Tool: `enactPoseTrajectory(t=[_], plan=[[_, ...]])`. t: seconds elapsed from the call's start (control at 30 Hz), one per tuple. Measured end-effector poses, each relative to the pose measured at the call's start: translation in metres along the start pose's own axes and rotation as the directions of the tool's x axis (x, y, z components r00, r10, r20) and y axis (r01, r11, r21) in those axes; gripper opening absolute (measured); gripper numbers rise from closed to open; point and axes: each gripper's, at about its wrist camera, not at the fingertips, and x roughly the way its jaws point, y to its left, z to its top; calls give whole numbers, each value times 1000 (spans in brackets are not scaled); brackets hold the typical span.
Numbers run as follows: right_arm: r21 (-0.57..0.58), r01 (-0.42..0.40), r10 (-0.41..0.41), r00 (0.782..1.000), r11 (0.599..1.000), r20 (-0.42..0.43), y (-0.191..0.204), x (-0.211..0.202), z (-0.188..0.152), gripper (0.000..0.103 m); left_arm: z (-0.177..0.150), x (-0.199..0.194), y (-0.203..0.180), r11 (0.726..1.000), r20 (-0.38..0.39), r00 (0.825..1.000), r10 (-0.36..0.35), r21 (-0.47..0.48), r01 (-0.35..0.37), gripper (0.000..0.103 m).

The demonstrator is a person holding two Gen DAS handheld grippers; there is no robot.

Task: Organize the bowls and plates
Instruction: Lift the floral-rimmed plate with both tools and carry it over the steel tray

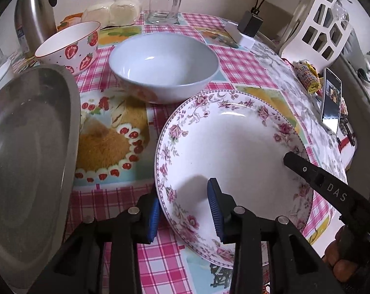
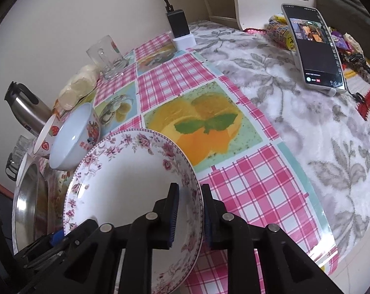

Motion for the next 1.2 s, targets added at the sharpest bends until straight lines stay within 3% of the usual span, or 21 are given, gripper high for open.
enactPoseTrajectory(t=[0.13, 0.37, 0.67, 0.87, 1.2], plan=[[7, -8, 8, 1000, 1000, 8, -6, -5, -1, 17, 2, 0, 1, 1000, 1, 1000, -26, -1, 26, 29], [31, -14, 13, 1000, 999, 29, -18, -18, -1, 15, 6, -13, -13, 995, 46, 997, -64, 74, 60, 29], [67, -42, 38, 997, 997, 64, -26, -29, -1, 14, 11, -28, -18, 990, 85, 991, -102, 104, 93, 29], [74, -75, 64, 987, 994, 146, -23, -50, 5, 14, 18, -55, -23, 986, 158, 980, -118, 133, 98, 29], [24, -98, 88, 958, 995, 272, 13, -85, 10, 14, 30, -97, 4, 984, 239, 956, -172, 85, 155, 29]])
